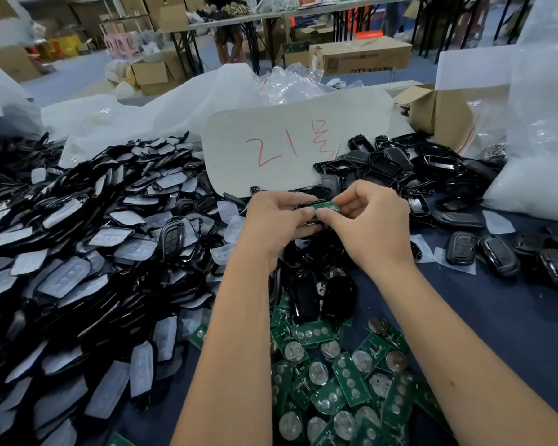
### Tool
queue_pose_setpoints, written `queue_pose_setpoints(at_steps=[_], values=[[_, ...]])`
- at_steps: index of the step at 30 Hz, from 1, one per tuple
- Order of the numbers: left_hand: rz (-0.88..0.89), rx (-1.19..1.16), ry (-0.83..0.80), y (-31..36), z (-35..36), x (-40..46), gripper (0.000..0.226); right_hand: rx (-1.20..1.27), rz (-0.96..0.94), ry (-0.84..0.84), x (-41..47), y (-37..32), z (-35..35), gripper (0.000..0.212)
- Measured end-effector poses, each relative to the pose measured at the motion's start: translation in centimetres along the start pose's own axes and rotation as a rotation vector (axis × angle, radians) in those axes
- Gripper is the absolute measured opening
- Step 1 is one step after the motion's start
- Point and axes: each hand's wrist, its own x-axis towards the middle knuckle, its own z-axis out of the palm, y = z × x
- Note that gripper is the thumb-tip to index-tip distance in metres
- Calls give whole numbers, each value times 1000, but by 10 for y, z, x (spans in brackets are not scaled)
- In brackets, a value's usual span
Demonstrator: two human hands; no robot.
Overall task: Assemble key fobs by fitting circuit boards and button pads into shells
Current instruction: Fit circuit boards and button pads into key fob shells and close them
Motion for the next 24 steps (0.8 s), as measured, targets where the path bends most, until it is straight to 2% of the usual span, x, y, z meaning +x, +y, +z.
queue_pose_setpoints(at_steps=[5,9,14,17,21,24], values=[[23,25,-30,1,-1,-2,16,-52,79,38,0,2,-2,33],[50,44,-51,4,-7,-3,19,-53,128,0,2,6,-2,34],[69,21,-73,13,-24,-4,16,459,252,-220,3,4,1,17],[61,51,-59,19,-35,-6,17,496,201,-224,1,-1,6,8],[70,103,-25,33,-54,-16,16,463,162,-199,-6,-22,23,12],[82,156,115,50,-80,-24,15,400,101,-256,-18,-41,44,12]])
